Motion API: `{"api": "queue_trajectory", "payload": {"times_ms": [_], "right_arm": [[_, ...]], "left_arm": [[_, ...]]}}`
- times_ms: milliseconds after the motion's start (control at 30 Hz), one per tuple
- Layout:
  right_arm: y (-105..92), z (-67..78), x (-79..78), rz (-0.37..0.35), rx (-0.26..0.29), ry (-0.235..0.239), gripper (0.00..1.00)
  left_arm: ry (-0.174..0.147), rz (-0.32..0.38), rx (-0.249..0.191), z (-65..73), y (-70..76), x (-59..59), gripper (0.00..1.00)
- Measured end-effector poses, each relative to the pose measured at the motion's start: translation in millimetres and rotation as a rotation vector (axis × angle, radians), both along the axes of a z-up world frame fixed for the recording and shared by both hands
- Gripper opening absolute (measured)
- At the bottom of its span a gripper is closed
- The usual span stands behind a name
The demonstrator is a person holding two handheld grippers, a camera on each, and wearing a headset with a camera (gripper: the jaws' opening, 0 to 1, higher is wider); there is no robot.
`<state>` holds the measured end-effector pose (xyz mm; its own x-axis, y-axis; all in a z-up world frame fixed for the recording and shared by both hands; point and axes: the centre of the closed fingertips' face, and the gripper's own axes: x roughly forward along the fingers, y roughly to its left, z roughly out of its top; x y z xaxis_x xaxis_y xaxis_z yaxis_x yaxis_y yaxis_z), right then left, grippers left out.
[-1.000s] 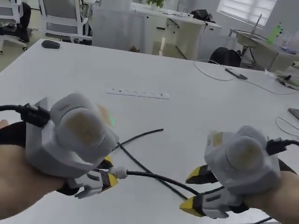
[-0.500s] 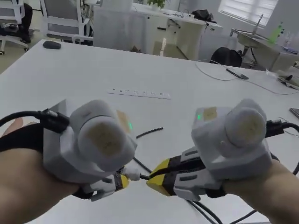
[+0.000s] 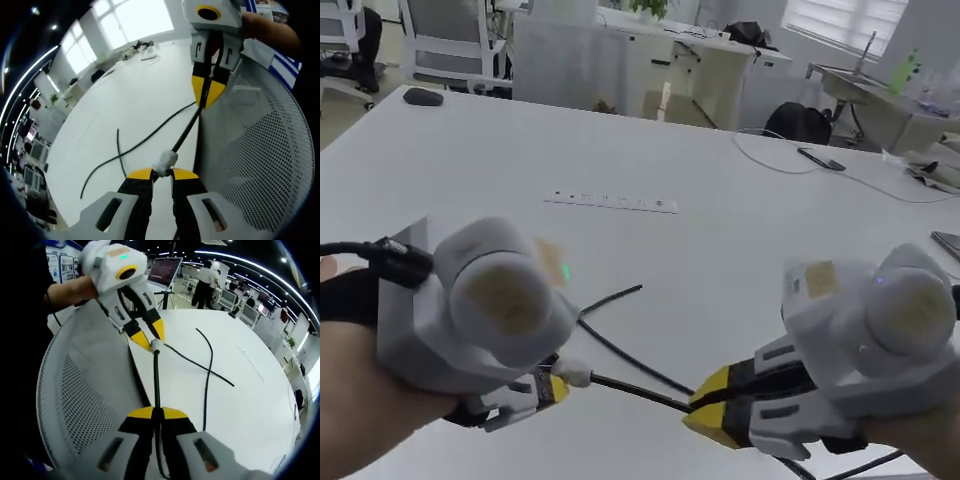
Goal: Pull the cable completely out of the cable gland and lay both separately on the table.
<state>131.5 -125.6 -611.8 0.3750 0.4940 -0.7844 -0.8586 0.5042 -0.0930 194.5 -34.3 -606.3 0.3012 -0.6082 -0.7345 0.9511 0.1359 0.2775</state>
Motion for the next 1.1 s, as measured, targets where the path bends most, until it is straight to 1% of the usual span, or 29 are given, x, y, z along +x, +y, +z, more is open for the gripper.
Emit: {"api": "queue_trajectory", "payload": {"times_ms": [167,200,267,367,433,533,567,633,667,700,733,767,833,867,900,933,967,1000,1033,1100], "right_arm": [[-20.6,-13.0,-1.3,-0.026,-0.057,0.018,0.04],[-25.2,-17.1,-1.7,-0.031,-0.071,0.030,0.04],[-33.6,-24.0,-1.0,-0.027,-0.109,0.037,0.04],[-44.1,-31.4,3.3,-0.037,-0.130,0.052,0.04],[-51.8,-36.1,5.9,-0.038,-0.153,0.065,0.04],[-62.7,-42.7,11.8,-0.049,-0.182,0.070,0.04],[-68.1,-45.5,15.0,-0.068,-0.197,0.073,0.04],[-75.4,-49.8,20.5,-0.097,-0.214,0.069,0.05],[-77.7,-50.9,23.2,-0.119,-0.217,0.066,0.05],[-77.9,-52.1,25.9,-0.141,-0.208,0.067,0.06],[-76.7,-52.3,27.0,-0.148,-0.208,0.066,0.09],[-74.1,-51.9,27.6,-0.149,-0.207,0.064,0.14],[-49.5,-45.5,26.7,-0.138,-0.115,0.075,0.26],[-32.5,-38.9,25.8,-0.122,-0.055,0.084,0.27],[-20.8,-33.2,26.2,-0.102,-0.018,0.080,0.27],[-2.5,-22.8,28.1,-0.089,0.042,0.072,0.28],[3.4,-19.7,29.2,-0.092,0.064,0.070,0.28],[24.5,-9.3,31.9,-0.079,0.130,0.061,0.29],[37.7,-3.8,33.3,-0.065,0.166,0.052,0.29],[64.9,5.0,35.8,-0.027,0.213,0.032,0.30]], "left_arm": [[-0.005,0.021,0.002,1.5,6.6,6.4,0.14],[-0.006,0.024,0.007,0.9,8.3,7.5,0.14],[-0.009,0.029,0.013,0.1,11.0,9.1,0.14],[-0.010,0.036,0.015,-0.6,13.7,10.8,0.14],[-0.010,0.041,0.019,-1.2,15.4,11.8,0.14],[-0.011,0.044,0.023,-1.8,17.3,12.8,0.14],[-0.011,0.047,0.022,-1.7,17.9,13.3,0.14],[-0.008,0.052,0.020,-1.8,18.6,13.6,0.14],[-0.007,0.053,0.018,-1.8,18.5,13.4,0.14],[-0.007,0.056,0.014,-1.7,18.0,13.2,0.14],[-0.009,0.058,0.016,-2.0,17.8,13.0,0.14],[-0.013,0.060,0.020,-2.7,18.0,13.1,0.14],[-0.013,0.067,0.025,-4.4,17.9,13.1,0.14],[-0.008,0.071,0.024,-5.4,17.0,12.5,0.14],[-0.007,0.071,0.025,-5.8,16.5,12.2,0.14],[-0.009,0.068,0.032,-7.7,15.4,10.4,0.14],[-0.016,0.063,0.039,-8.5,14.5,9.2,0.14],[-0.020,0.059,0.041,-9.0,12.8,7.5,0.14],[-0.018,0.056,0.039,-9.0,11.6,6.4,0.14],[-0.012,0.050,0.026,-8.1,7.0,3.1,0.14]]}}
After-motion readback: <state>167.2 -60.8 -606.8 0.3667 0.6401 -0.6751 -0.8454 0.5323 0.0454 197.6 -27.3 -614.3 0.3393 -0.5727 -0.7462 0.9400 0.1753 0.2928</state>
